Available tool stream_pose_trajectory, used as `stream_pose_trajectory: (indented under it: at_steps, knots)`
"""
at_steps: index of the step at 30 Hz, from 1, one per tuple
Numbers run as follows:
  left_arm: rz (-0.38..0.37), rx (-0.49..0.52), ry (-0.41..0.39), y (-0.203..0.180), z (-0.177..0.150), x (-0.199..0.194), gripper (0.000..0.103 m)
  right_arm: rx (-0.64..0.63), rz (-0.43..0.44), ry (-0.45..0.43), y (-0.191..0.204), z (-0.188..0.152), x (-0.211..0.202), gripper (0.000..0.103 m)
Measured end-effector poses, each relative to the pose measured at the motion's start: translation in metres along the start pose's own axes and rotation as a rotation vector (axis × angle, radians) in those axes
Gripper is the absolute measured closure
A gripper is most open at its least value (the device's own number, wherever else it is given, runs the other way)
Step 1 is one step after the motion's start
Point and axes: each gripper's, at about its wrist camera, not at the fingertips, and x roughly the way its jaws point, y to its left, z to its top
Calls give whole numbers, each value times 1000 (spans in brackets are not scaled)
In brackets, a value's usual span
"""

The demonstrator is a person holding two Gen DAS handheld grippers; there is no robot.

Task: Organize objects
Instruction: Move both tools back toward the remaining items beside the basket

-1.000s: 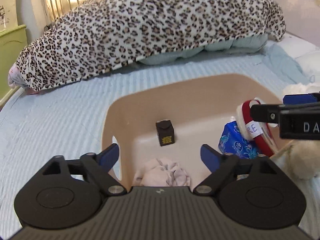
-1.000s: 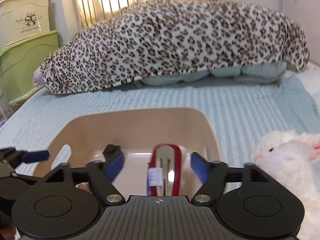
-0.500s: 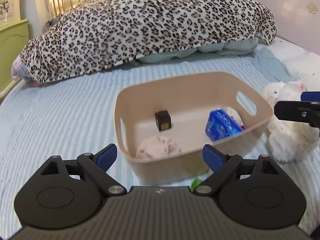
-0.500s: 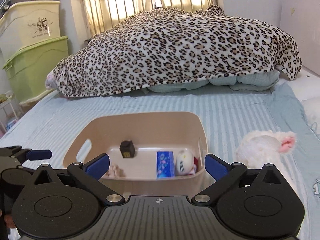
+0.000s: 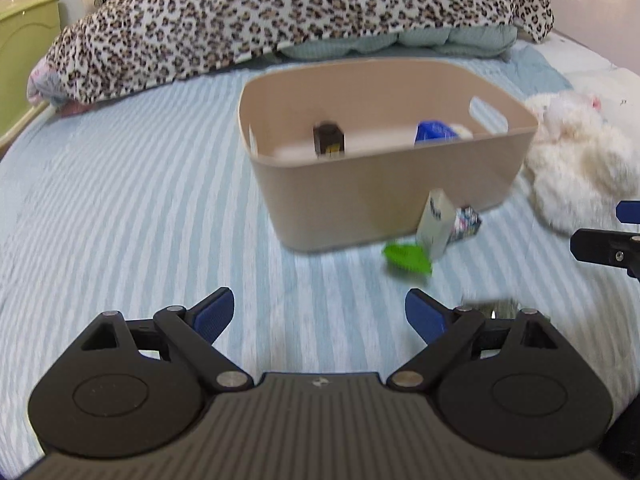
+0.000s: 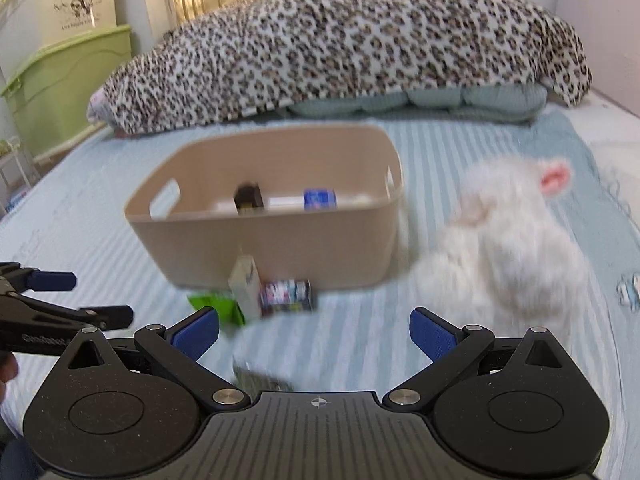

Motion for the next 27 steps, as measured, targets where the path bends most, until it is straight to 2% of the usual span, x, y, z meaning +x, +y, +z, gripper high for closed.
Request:
stream_pose_trajectory:
  at_steps: [10,15,21,27]
  knots:
    - [-24,-28,94,3,-42,16,10,-63,-15,100,3,-44,17,0]
    - [-35,-29,115,0,-55,22,10,-87,-6,144,7,-59,29,0]
    - [-45,-22,126,-3,-59,31,10,-144,-1,172,16,-68,42,0]
    - [-56,-20,114,-4,-53,38,10,-139,9,193,20,-67,65,0]
